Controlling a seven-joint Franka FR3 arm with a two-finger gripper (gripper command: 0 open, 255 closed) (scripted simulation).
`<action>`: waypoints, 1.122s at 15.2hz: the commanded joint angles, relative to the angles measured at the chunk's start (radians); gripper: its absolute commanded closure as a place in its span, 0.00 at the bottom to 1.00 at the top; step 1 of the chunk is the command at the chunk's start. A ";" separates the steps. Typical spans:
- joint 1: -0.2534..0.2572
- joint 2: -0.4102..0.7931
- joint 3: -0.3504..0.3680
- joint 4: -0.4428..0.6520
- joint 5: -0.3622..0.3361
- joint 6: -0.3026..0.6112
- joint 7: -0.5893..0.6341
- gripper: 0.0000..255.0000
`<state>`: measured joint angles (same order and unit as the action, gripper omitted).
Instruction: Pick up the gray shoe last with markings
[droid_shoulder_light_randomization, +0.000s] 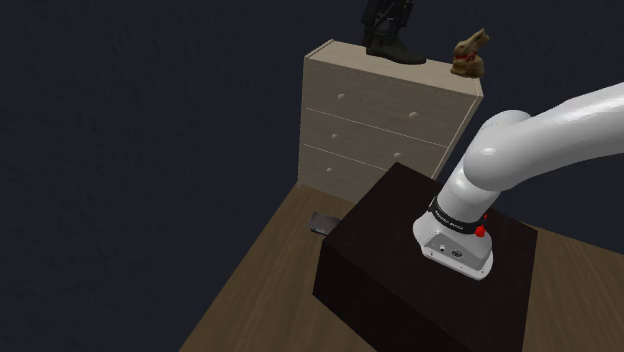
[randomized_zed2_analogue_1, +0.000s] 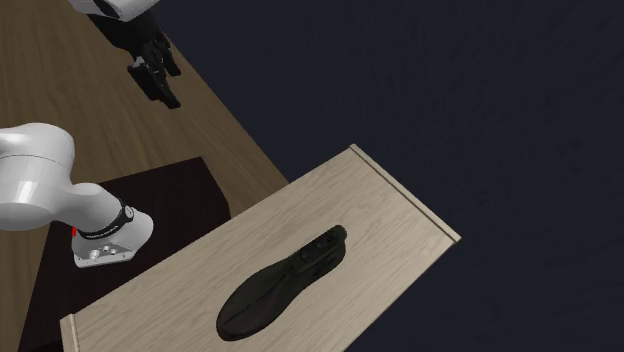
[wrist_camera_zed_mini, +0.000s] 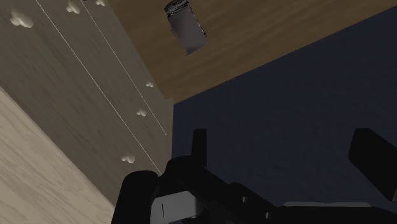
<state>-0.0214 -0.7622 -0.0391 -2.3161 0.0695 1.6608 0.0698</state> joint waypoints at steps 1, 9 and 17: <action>0.000 0.000 0.000 0.000 0.000 0.000 0.000 0.00; -0.022 0.106 -0.188 0.067 -0.103 0.023 -0.275 0.00; -0.015 0.299 -0.374 0.226 -0.145 0.051 -0.554 0.00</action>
<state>-0.0378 -0.4912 -0.3884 -2.1168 -0.0733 1.7103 -0.4443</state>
